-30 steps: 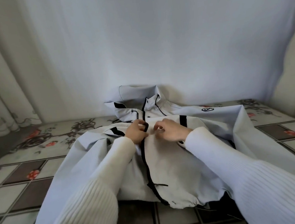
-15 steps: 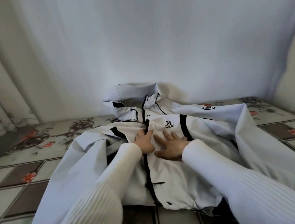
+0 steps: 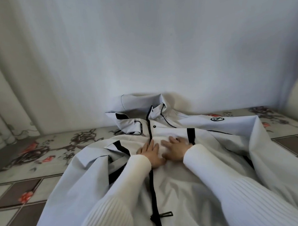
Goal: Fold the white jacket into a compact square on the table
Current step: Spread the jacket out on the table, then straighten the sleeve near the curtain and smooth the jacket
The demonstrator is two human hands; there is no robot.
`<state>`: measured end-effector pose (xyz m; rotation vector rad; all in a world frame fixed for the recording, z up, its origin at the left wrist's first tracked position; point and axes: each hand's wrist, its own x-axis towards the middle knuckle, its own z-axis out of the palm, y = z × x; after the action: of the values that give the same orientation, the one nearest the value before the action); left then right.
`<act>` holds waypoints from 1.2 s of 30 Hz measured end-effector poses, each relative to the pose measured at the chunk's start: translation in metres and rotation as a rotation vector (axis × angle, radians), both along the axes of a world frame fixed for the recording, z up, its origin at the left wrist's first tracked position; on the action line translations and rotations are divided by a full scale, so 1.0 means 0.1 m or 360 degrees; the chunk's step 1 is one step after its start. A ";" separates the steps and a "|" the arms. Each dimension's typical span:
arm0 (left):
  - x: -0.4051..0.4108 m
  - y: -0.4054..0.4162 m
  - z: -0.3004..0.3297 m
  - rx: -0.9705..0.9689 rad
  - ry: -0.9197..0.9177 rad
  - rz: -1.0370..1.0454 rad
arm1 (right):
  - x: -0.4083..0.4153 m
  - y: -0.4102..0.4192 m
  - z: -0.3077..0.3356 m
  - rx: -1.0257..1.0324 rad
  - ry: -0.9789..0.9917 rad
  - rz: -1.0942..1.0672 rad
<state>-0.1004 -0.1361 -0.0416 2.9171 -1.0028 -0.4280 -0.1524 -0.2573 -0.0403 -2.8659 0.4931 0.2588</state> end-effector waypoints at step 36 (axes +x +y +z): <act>0.15 1.99 0.77 -0.0555 -0.0173 0.0600 | 0.46 1.40 0.80 0.0103 -0.0407 0.0638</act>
<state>-0.0859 0.0628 0.0349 2.7353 -0.4539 -0.0684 -0.1063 -0.1168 0.0397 -2.8519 -0.1374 -0.0307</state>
